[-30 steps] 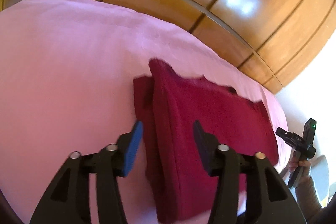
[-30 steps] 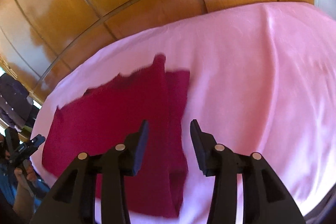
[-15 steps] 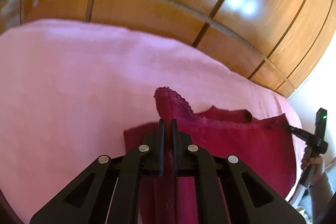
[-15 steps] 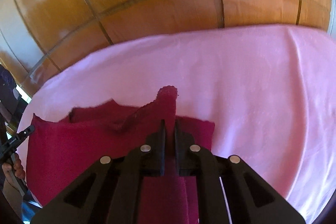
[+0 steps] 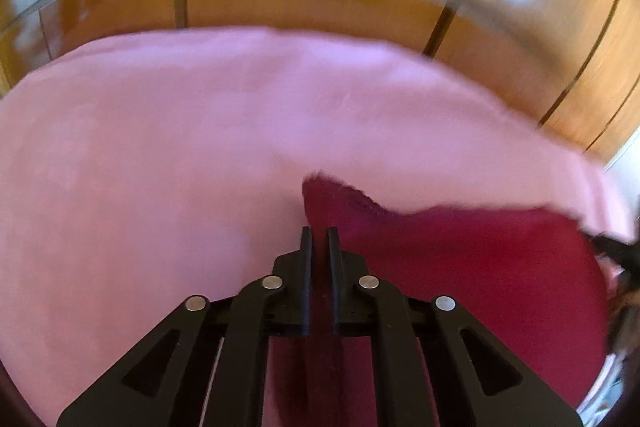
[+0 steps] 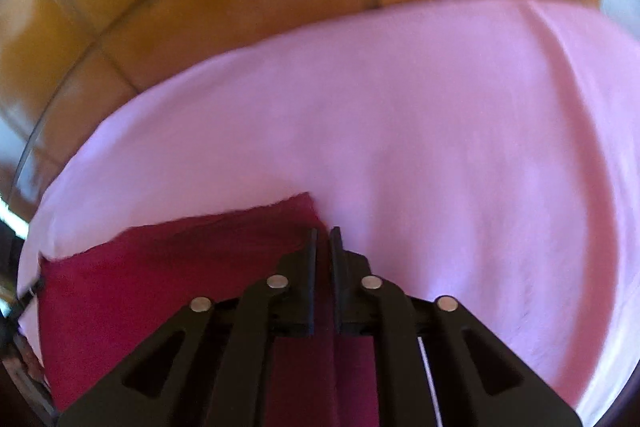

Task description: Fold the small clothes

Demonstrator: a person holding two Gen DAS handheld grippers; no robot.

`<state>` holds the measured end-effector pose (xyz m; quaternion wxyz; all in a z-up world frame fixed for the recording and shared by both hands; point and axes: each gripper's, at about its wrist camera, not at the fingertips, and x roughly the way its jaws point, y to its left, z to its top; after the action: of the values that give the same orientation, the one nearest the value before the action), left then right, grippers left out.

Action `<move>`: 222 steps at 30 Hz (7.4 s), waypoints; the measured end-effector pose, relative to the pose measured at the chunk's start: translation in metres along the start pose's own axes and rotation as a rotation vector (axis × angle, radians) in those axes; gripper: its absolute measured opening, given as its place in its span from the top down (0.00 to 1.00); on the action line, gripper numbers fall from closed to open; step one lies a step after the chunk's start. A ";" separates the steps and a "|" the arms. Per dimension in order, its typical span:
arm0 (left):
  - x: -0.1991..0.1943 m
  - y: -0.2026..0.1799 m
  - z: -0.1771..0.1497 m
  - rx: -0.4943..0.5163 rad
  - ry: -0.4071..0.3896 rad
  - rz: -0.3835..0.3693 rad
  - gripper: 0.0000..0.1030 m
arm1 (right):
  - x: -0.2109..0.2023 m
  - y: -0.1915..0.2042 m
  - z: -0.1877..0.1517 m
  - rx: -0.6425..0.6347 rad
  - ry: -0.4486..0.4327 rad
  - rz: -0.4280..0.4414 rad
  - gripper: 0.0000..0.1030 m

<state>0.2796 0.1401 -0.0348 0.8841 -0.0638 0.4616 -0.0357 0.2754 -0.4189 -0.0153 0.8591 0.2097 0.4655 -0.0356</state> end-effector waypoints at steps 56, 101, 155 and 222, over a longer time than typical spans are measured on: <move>-0.083 -0.099 -0.123 0.155 -0.049 -0.087 0.58 | -0.072 -0.050 -0.107 0.179 -0.029 0.338 0.39; -0.121 0.044 -0.091 -0.283 -0.097 -0.428 0.55 | -0.093 0.270 -0.130 -0.307 0.204 0.656 0.82; -0.122 -0.015 -0.096 0.075 -0.067 -0.007 0.45 | -0.124 0.206 -0.195 -0.592 0.023 0.423 0.47; -0.082 0.030 -0.119 -0.178 0.022 -0.564 0.65 | -0.041 0.178 -0.117 -0.235 0.198 0.596 0.57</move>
<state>0.1349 0.1703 -0.0398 0.8253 -0.2663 0.4364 -0.2399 0.2061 -0.2165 0.0208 0.8007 0.2387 0.4658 0.2915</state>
